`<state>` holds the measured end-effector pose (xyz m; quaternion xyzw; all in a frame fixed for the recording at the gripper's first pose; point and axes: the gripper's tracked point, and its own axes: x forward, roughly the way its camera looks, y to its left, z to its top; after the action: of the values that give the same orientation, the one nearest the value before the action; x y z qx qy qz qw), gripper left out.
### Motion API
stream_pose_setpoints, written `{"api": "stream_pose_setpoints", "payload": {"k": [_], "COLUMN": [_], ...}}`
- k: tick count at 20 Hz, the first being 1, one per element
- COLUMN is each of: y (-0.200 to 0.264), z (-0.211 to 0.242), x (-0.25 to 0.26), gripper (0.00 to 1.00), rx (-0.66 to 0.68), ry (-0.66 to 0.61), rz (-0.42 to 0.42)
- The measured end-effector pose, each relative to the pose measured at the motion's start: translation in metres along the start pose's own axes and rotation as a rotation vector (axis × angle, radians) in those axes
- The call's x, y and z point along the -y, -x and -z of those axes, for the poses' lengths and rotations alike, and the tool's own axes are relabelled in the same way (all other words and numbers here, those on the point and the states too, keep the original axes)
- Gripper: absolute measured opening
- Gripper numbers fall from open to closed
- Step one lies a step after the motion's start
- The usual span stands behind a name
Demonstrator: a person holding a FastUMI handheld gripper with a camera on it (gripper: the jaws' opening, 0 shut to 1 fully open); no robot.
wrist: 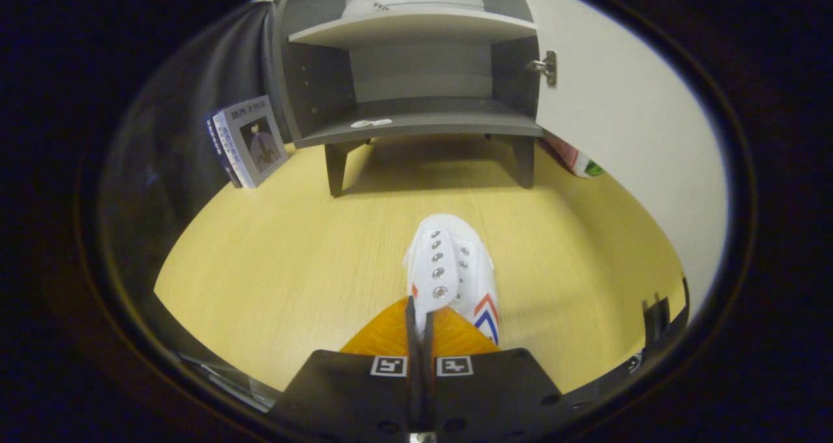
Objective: Open the shoe cabinet door, grab the shoes and put them into the shoe cabinet, then close the shoe cabinet door.
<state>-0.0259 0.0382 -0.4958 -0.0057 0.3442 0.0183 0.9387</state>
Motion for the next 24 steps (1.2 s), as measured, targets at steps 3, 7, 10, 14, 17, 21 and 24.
{"api": "stream_pose_setpoints", "payload": {"k": [3, 7, 10, 14, 17, 21, 24], "y": [0.013, 0.042, 0.071, 0.119, 0.153, 0.189, 0.203], "z": [-0.015, -0.049, -0.084, -0.140, -0.186, -0.245, -0.284], "x": [-0.001, -0.005, -0.008, -0.012, -0.014, -0.020, -0.024], "gripper": [0.02, 0.02, 0.02, 0.02, 0.02, 0.02, 0.02], "rx": [0.012, 0.058, 0.104, 0.175, 0.250, 0.349, 0.416], "ry": [-0.006, -0.001, 0.001, 0.001, 0.005, -0.006, 0.038], "rz": [-0.012, -0.009, 0.000, 0.035, 0.067, 0.091, 0.104]}}
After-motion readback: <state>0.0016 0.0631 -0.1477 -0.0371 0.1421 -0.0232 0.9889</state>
